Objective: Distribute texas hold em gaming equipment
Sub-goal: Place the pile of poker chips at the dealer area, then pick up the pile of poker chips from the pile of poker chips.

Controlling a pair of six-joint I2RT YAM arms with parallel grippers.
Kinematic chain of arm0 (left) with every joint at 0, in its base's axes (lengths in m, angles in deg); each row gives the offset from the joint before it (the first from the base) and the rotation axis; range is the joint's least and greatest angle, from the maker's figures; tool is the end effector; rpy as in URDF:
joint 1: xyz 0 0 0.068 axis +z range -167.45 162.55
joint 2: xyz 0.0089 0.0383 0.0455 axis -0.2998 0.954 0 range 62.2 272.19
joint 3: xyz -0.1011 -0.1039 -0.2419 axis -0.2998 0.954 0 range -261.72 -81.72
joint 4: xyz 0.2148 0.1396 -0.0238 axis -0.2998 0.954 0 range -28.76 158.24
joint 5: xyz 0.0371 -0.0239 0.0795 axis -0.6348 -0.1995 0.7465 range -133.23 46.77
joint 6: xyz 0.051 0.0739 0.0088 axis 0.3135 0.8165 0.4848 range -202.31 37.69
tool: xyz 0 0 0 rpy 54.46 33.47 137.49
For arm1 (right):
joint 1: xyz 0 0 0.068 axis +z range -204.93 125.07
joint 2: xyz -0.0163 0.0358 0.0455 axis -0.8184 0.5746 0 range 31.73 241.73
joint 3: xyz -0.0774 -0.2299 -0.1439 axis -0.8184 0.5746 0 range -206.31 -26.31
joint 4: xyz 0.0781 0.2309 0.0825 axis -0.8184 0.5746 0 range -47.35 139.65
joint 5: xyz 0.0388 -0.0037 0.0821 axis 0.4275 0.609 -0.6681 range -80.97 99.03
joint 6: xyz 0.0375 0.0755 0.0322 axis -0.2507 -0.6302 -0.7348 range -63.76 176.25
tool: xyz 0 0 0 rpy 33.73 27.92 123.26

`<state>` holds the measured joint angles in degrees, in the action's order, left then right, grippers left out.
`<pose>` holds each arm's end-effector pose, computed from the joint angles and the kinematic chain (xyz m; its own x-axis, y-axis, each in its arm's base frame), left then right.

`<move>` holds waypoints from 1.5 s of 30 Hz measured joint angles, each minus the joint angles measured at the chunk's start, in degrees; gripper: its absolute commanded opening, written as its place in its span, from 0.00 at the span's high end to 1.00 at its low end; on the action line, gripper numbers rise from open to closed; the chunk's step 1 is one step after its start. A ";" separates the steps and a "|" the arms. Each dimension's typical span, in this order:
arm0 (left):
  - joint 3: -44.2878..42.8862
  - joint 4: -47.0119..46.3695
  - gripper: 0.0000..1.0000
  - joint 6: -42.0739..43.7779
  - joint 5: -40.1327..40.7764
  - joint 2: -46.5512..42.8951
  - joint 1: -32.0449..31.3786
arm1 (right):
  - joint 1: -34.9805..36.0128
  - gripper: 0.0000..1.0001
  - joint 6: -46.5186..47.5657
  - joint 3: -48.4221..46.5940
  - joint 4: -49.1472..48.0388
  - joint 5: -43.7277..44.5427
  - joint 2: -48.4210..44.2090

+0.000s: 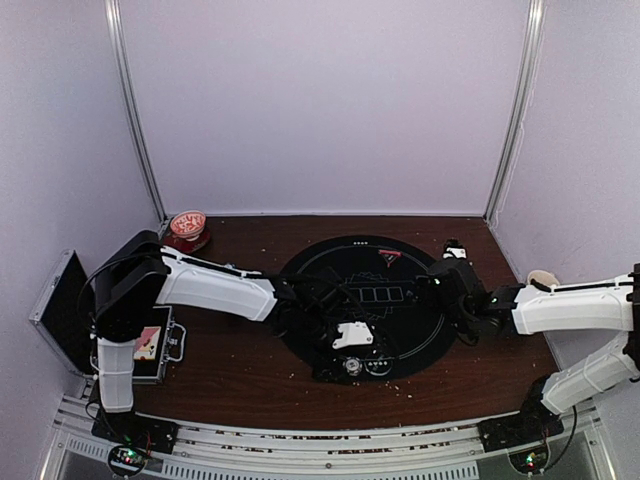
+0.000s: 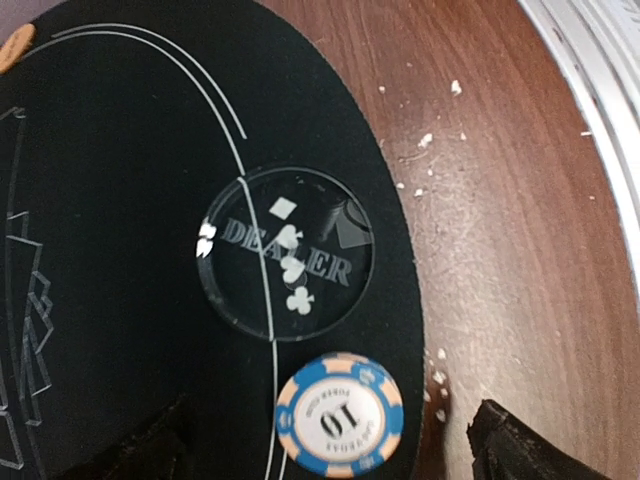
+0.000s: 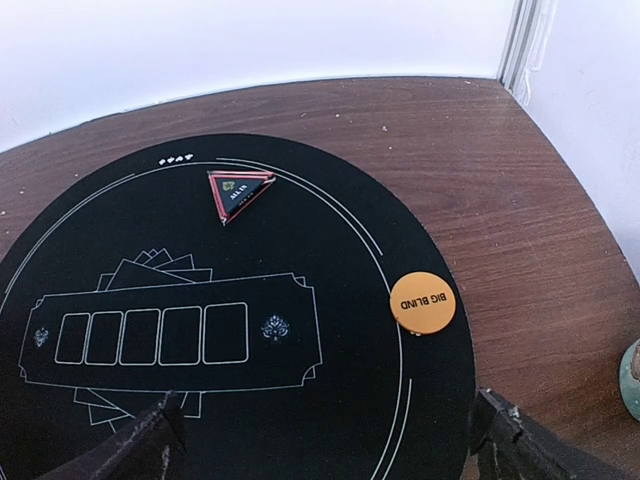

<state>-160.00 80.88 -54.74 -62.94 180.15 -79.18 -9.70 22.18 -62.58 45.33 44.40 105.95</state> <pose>0.1882 -0.4076 0.1189 0.0605 0.8076 -0.5866 0.9957 -0.0897 -0.0208 0.2290 0.1647 0.1851 -0.5308 0.1136 -0.8399 0.0337 0.9930 0.1130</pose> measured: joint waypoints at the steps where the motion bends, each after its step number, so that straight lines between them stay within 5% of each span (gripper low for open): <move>1: 0.44 0.35 0.02 0.02 0.50 -1.22 0.00 | 0.00 0.00 0.00 0.04 0.00 0.00 -0.07; 9: 3.28 1.42 0.02 -0.31 5.09 -18.14 2.21 | 0.00 0.00 0.02 0.22 -0.35 -0.76 -0.09; 18: 9.70 -4.66 0.02 -3.87 15.96 -30.36 17.44 | 0.00 0.00 0.24 0.22 -0.76 -2.47 -0.09; 30: 13.90 -7.63 0.07 -5.70 16.96 -27.10 35.58 | 0.00 0.00 0.68 0.22 -0.87 -4.92 0.07; 45: 14.16 -3.17 0.26 -1.81 8.72 -20.59 39.10 | 0.02 0.00 0.92 0.22 -0.90 -5.49 0.07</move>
<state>-145.84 77.71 -56.55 -54.21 159.56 -40.08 -9.67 23.10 -62.36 44.44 38.92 106.01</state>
